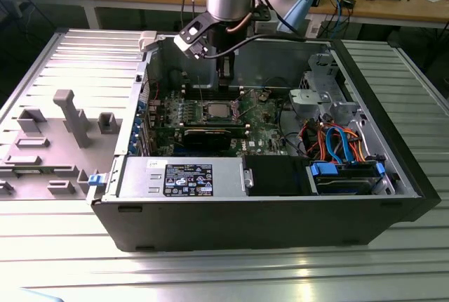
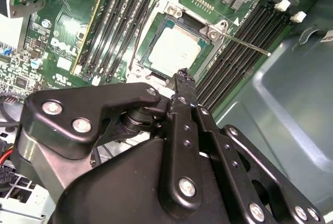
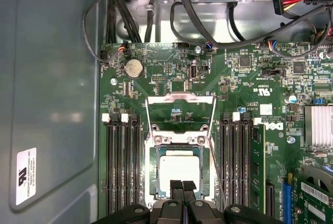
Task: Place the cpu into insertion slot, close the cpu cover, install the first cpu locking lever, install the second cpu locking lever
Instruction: 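Close the cpu cover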
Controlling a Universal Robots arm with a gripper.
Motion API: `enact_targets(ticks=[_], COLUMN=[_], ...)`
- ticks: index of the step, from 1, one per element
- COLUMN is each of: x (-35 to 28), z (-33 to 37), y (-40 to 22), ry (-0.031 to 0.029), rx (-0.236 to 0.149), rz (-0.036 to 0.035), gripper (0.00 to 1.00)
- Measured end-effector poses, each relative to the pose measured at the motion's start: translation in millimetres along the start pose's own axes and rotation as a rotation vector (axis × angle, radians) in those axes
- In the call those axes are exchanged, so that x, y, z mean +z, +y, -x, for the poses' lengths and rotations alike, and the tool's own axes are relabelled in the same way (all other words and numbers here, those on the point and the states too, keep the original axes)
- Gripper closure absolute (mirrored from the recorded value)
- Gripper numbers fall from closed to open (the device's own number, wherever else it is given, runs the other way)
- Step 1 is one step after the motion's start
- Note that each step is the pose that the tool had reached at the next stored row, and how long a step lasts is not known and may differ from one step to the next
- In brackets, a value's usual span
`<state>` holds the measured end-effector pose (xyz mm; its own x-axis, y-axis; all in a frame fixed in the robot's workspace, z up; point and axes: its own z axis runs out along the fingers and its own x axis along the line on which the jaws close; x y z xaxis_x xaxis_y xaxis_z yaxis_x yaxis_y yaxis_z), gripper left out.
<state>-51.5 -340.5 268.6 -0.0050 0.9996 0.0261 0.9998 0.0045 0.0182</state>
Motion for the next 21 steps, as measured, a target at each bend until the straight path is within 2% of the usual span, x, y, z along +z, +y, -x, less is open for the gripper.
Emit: enact_targets(ticks=[12, 21], x=[-11.9, -12.5], z=[-0.3, -0.3], y=[0.2, 2.2], ry=[0.0, 0.0], rx=[0.0, 0.0], rz=[0.0, 0.0], gripper=[0.89, 0.89])
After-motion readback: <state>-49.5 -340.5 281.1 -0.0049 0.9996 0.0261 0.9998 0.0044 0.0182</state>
